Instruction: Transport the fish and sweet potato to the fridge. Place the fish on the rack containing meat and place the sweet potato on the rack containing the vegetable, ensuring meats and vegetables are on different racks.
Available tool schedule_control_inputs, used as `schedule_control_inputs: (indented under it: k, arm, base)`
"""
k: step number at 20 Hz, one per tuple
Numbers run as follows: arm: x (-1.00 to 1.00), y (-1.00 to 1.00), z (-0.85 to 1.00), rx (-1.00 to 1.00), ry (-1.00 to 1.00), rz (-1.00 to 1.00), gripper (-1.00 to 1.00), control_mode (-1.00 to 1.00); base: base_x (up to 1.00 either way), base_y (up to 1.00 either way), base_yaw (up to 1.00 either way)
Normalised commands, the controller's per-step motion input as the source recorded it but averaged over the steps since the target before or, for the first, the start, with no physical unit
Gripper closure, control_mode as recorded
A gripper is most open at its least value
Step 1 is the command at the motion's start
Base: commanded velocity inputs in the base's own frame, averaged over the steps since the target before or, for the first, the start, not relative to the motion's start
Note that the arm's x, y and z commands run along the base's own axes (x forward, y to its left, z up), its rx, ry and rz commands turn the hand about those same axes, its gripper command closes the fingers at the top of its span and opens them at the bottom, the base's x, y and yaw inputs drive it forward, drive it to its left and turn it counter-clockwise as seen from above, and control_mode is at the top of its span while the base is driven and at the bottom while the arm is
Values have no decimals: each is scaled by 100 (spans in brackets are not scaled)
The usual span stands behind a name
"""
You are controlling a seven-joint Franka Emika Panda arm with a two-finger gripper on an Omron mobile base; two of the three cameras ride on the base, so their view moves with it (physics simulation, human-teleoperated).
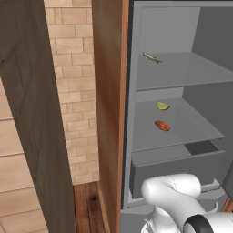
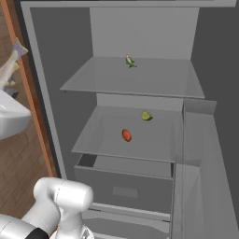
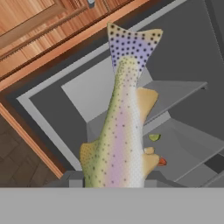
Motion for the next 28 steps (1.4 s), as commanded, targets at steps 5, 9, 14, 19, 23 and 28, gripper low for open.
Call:
schedule_control_inputs:
  k: [5, 9, 14, 19, 23, 28]
  arm:
    - [14, -21, -21, -1, -4, 6, 100, -100]
    - [52, -23, -61, -3, -1, 9, 100, -100]
    - [81, -16, -49, 0, 0, 5, 100, -100]
    - [86, -32, -16, 0, 0, 3, 100, -100]
    - [94, -26, -12, 0, 4, 3, 100, -100]
    - [95, -11, -7, 1, 22, 3, 100, -100]
  base:
    - [3, -1, 0]
    - [0, 0, 0]
    - [0, 0, 0]
    - [0, 0, 0]
    - [0, 0, 0]
    - [0, 0, 0]
